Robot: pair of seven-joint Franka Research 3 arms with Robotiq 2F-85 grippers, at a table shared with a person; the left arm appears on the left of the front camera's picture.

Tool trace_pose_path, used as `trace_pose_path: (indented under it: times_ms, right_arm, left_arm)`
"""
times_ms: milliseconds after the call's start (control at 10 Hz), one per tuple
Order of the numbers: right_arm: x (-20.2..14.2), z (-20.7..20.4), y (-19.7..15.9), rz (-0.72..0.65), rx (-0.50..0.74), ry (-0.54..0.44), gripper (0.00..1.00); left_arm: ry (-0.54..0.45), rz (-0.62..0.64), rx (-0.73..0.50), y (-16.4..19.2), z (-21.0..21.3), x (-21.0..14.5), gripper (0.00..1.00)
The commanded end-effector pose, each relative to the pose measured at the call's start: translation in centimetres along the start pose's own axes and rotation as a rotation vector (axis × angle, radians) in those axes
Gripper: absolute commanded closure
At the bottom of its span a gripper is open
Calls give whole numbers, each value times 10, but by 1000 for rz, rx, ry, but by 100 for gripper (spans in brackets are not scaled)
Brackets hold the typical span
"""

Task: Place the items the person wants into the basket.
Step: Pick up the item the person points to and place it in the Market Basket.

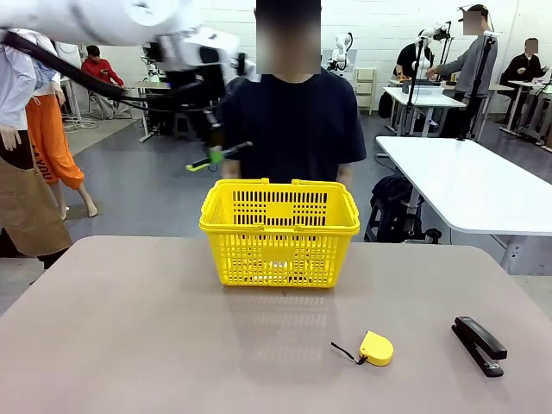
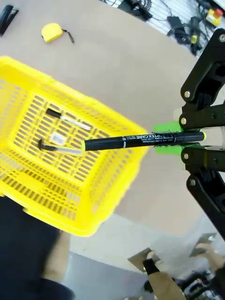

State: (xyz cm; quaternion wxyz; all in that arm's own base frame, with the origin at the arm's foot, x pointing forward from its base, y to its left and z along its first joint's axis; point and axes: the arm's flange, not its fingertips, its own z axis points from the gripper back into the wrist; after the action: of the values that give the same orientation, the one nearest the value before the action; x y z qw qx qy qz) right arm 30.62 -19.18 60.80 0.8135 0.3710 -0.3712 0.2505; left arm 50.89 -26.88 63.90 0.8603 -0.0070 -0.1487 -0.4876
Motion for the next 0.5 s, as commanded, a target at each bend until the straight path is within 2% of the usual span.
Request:
trace_pose_path:
  times_ms: [0,100,200,400]
  right_arm:
    - [1,0,0,12,17,-32,0]
    - [1,0,0,12,17,-32,0]
    - [1,0,0,12,17,-32,0]
    - [1,0,0,12,17,-32,0]
  left_arm:
    - [49,-148,-18,20,-7,41,89]
    - [57,-232,-45,18,-25,60,89]
    - [109,-292,-54,10,-48,73,89]
    - [170,-359,-66,14,-82,86,89]
